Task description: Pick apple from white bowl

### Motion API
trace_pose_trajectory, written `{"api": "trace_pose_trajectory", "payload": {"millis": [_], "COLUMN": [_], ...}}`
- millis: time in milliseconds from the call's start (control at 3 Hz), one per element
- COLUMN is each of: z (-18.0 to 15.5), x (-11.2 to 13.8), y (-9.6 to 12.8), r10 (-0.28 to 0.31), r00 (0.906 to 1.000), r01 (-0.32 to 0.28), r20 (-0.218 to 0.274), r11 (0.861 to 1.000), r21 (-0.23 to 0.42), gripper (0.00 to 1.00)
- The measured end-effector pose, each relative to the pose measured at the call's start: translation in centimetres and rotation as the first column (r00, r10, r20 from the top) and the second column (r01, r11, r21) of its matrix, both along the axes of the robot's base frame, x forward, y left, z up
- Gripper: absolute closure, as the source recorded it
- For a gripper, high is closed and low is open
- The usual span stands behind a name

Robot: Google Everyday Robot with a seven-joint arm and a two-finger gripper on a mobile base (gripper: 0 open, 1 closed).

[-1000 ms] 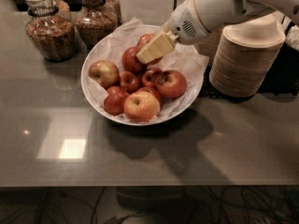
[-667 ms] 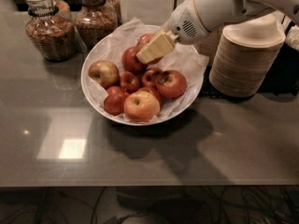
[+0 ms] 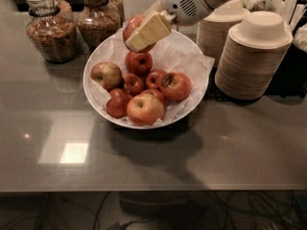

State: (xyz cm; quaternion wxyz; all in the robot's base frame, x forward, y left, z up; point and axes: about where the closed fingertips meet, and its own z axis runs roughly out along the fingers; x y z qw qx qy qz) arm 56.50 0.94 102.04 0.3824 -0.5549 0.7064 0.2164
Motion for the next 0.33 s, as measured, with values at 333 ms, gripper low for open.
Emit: {"api": "trace_pose_trajectory", "payload": {"millis": [333], "z": [0.0], "x": [0.0], "y": [0.0], "r10": [0.0], "r00": [1.0], "r01": [0.0], "r20": [0.0], "r11": [1.0], "r21": [0.0], "gripper": [1.0]}}
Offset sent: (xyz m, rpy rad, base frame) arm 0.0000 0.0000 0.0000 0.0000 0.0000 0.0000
